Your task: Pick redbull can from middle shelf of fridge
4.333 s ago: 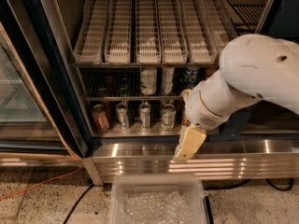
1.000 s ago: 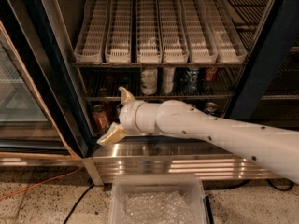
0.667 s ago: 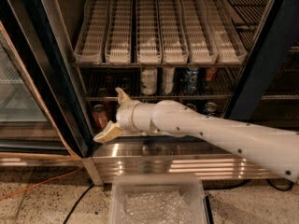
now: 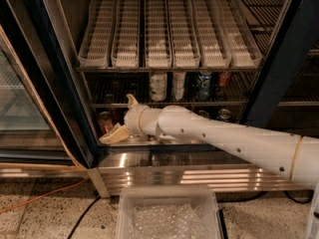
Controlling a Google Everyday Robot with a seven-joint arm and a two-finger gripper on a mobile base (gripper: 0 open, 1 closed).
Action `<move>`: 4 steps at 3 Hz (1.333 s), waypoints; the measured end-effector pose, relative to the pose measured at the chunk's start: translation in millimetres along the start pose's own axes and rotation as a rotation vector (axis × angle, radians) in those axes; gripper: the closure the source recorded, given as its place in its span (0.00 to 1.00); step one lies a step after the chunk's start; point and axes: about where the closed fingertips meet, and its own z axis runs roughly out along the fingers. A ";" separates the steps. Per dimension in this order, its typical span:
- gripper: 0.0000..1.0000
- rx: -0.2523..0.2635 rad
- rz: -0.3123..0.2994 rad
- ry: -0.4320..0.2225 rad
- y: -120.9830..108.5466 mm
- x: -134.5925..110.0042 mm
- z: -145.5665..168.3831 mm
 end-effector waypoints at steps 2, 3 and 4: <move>0.00 0.015 -0.031 -0.061 -7.3 -14.9 16.8; 0.00 0.036 -0.063 -0.124 -13.7 -33.5 29.4; 0.00 0.059 -0.080 -0.164 -17.3 -46.4 35.0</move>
Offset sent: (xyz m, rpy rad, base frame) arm 0.0349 0.0368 0.0242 0.0991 -0.1425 0.0167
